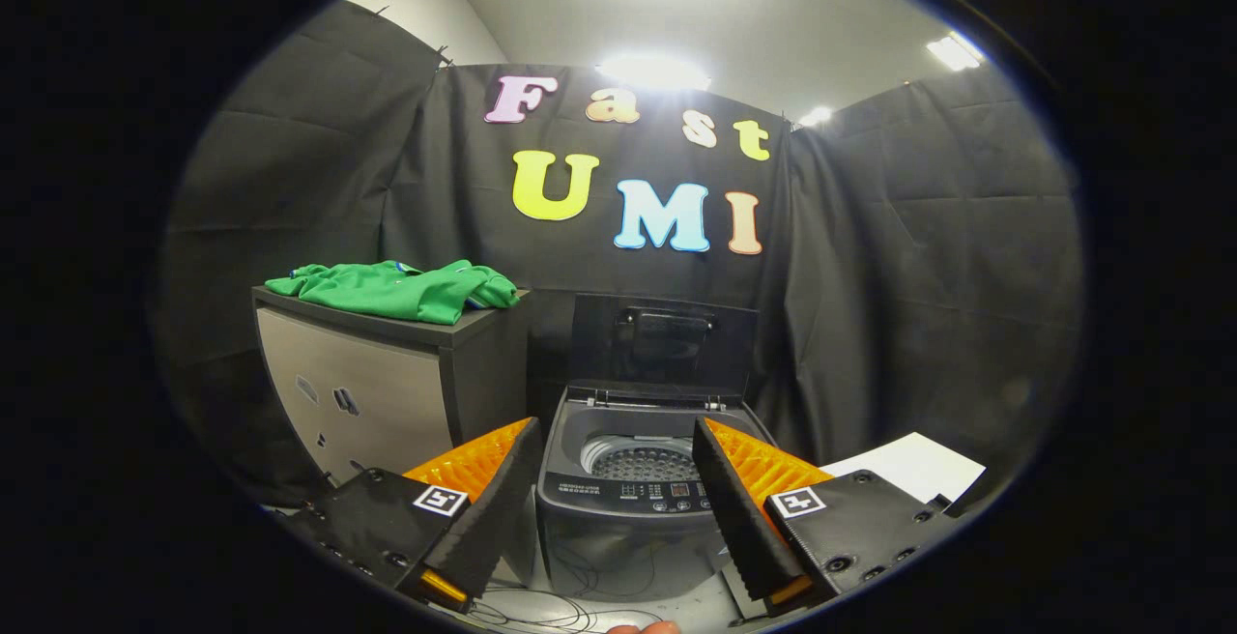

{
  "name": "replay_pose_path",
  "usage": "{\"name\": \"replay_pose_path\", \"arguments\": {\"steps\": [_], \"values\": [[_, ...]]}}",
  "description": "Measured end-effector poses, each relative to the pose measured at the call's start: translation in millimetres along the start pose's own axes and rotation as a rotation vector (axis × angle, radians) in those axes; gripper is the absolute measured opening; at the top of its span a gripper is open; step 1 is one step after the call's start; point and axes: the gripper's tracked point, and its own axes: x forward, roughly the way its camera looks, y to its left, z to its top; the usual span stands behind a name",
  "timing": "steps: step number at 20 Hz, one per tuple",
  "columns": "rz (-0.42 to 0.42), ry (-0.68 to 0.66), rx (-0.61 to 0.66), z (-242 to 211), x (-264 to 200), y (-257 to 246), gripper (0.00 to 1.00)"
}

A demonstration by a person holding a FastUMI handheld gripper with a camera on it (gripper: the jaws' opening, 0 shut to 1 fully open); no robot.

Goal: Put the clothes into the washing machine and then close the washing machine lid.

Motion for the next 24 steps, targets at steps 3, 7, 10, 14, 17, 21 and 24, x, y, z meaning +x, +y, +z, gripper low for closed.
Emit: {"name": "replay_pose_path", "arguments": {"steps": [3, 7, 10, 14, 17, 21, 24], "values": [[-0.001, -0.007, 0.005, 4, 0, -1, 0.98], [0.01, -0.021, 0.016, 18, 3, 3, 0.98], [0.044, -0.056, 0.024, 48, 9, 13, 0.98], [0.112, -0.1, 0.018, 96, 27, 29, 0.98], [0.152, -0.132, 0.045, 137, 44, 42, 0.98], [0.205, -0.121, 0.06, 178, 73, 65, 0.98], [0.268, -0.039, 0.064, 192, 94, 95, 0.98]]}}
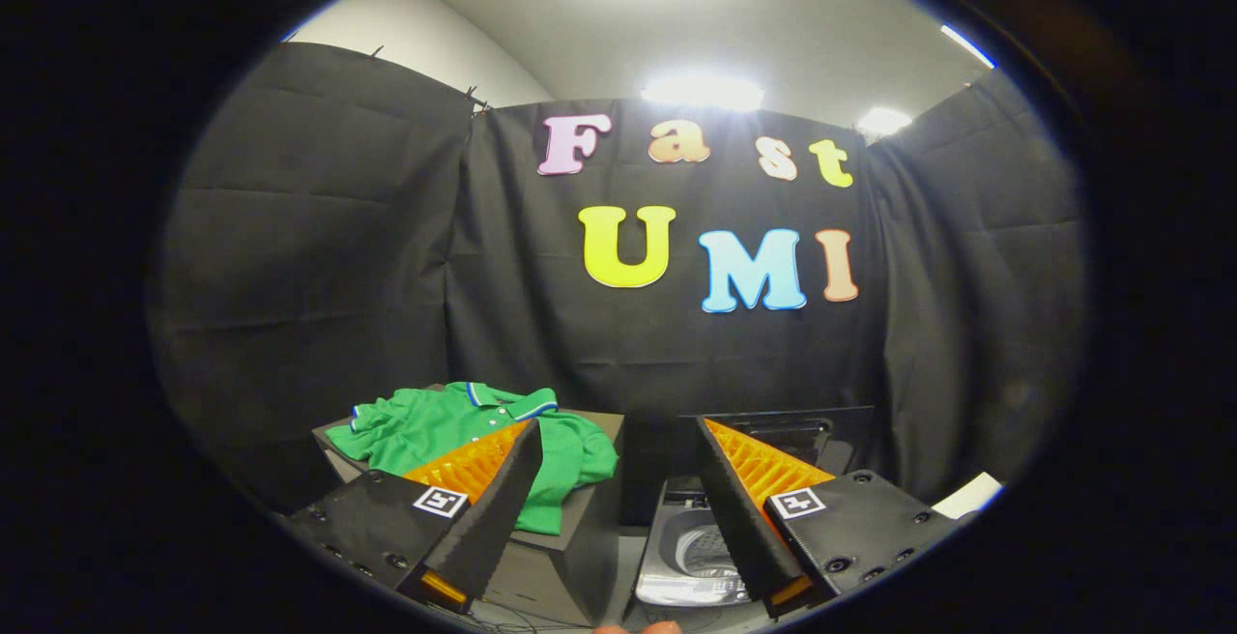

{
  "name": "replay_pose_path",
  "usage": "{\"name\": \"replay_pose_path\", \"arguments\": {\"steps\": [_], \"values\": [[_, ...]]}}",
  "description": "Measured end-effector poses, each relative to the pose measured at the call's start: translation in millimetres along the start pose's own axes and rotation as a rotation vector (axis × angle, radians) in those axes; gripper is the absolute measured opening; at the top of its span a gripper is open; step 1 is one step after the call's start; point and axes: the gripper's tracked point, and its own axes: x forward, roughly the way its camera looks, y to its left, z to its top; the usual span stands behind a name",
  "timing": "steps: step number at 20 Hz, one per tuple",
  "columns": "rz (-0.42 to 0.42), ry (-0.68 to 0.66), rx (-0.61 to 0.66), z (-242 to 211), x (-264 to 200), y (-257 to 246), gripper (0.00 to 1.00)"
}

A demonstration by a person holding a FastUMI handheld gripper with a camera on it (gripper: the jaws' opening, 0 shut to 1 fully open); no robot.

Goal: Put the clothes into the washing machine and then close the washing machine lid.

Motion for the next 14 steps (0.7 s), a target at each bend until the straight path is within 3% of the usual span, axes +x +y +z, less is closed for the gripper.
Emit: {"name": "replay_pose_path", "arguments": {"steps": [7, 14], "values": [[0.109, 0.138, 0.019, 33, 61, 58, 0.98], [0.24, 0.45, 0.0, -2, 115, 134, 0.98]]}}
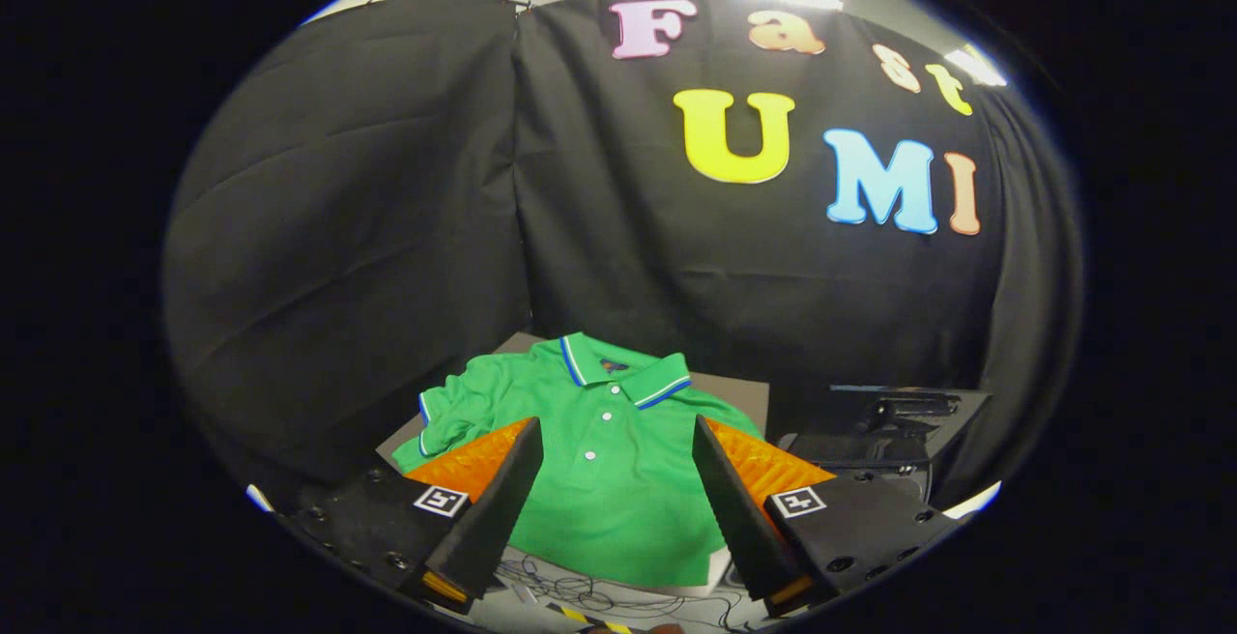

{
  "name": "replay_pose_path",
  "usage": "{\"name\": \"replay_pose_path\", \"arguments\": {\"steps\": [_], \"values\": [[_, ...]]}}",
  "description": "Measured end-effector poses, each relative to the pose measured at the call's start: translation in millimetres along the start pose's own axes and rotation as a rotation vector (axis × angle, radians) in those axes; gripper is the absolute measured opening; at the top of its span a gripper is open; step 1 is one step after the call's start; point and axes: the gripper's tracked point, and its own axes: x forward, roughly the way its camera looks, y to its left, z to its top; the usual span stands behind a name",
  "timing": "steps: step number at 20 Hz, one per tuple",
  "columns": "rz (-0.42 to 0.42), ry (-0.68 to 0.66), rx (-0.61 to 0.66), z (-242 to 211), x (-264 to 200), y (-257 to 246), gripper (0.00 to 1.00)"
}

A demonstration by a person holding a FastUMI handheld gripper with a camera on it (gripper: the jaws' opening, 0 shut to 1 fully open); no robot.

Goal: Put the clothes into the washing machine and then close the washing machine lid.

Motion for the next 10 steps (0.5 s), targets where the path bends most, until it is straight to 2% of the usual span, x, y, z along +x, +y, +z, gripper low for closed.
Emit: {"name": "replay_pose_path", "arguments": {"steps": [5, 10], "values": [[-0.002, 0.144, -0.033, -21, 40, 17, 0.98], [-0.027, 0.222, -0.046, -23, 72, 19, 0.98]]}}
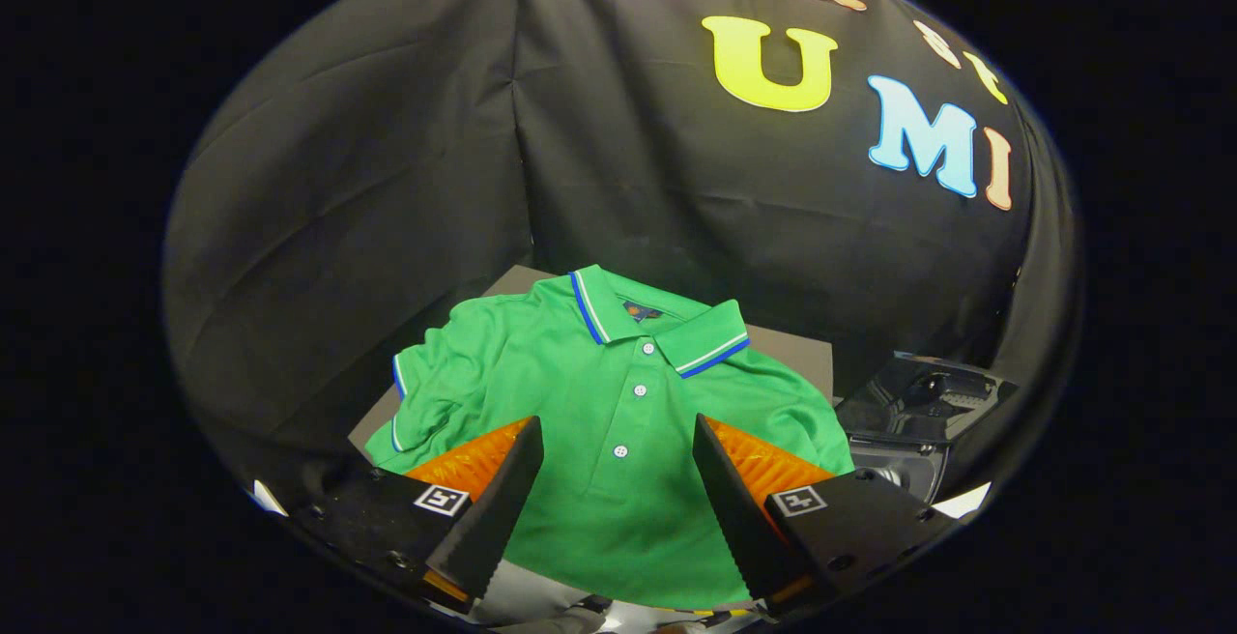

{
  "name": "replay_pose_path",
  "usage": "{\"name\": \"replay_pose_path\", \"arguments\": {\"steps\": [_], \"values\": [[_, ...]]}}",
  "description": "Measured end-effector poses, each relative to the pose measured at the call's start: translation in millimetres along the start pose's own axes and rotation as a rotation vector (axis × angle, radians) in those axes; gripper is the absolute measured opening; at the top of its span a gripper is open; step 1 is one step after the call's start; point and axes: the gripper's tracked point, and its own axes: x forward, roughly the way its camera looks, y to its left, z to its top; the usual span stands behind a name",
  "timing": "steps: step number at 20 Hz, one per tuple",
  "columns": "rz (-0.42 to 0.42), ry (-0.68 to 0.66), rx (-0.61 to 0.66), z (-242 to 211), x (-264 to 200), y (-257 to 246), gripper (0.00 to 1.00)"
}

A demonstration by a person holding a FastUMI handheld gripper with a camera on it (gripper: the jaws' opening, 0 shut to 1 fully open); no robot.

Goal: Put the clothes into the washing machine and then close the washing machine lid.

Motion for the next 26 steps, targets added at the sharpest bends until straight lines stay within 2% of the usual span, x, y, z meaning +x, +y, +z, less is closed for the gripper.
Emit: {"name": "replay_pose_path", "arguments": {"steps": [11, 15, 19, 21, 24, 26], "values": [[-0.035, 0.169, -0.036, -36, 53, 2, 0.98], [-0.011, 0.166, 0.021, -35, 56, 4, 0.95], [0.001, 0.15, 0.001, -35, 53, 5, 0.95], [0.011, 0.152, -0.006, -36, 53, 5, 0.91], [0.021, 0.15, 0.013, -37, 51, 6, 0.46], [0.036, 0.139, -0.029, -36, 53, 7, 0.16]]}}
